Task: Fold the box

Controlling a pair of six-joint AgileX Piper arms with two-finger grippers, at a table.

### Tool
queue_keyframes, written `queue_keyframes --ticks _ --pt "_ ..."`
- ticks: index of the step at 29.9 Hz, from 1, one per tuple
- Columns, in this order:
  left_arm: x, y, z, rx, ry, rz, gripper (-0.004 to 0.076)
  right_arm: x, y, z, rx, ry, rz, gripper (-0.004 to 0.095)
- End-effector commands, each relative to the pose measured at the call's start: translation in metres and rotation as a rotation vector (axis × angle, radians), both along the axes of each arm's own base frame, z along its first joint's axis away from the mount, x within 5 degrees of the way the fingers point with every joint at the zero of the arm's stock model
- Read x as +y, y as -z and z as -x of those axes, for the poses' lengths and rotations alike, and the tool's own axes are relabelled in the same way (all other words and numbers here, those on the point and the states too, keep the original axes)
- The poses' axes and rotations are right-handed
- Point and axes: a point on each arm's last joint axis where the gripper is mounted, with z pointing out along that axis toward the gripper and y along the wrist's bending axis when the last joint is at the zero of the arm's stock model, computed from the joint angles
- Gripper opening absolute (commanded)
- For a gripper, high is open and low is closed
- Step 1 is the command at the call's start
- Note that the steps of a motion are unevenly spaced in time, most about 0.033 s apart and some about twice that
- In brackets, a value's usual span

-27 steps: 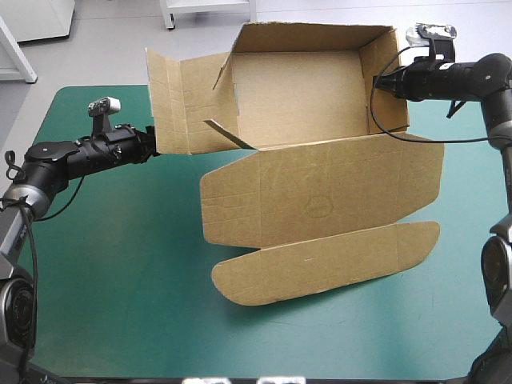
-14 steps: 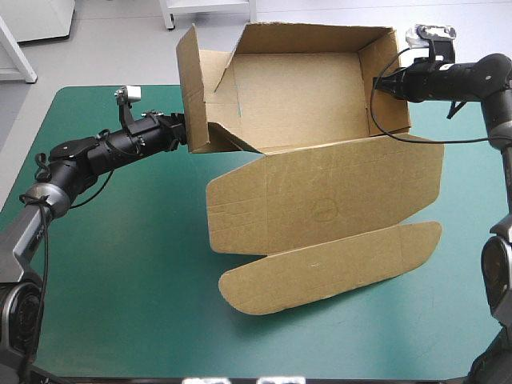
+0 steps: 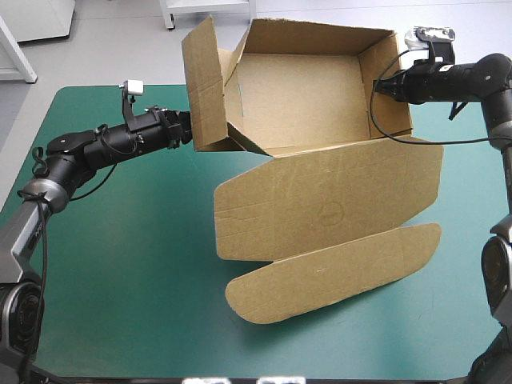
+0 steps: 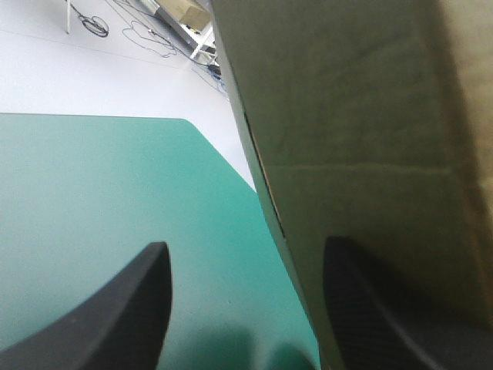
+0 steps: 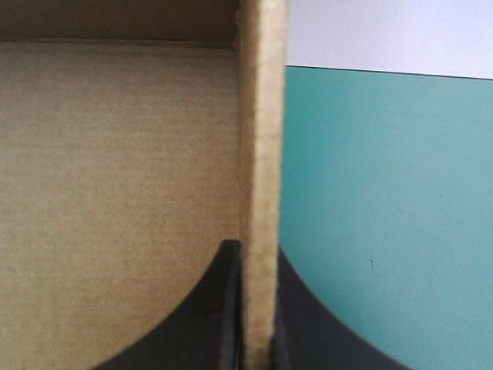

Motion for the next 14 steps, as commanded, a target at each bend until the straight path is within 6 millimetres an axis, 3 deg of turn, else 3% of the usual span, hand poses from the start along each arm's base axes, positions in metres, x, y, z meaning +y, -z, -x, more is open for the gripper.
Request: queue_keyframes --ticks 1,9,14 --pt "-0.011 -0.051 0.011 -0.103 0.018 0.187 0.0423 0.000 -0.039 0.015 -0.140 0.043 -0.045 -0.0013" --pt "-0.039 -0.066 0.014 -0.148 0.023 0.132 0.0423 -0.001 -0.038 0.014 -0.133 0.060 -0.053 -0.0013" --pt "-0.049 -0.060 0.009 -0.146 -0.066 -0.018 0.0424 -0.001 -0.038 0.014 -0.126 0.062 -0.060 -0.0013"
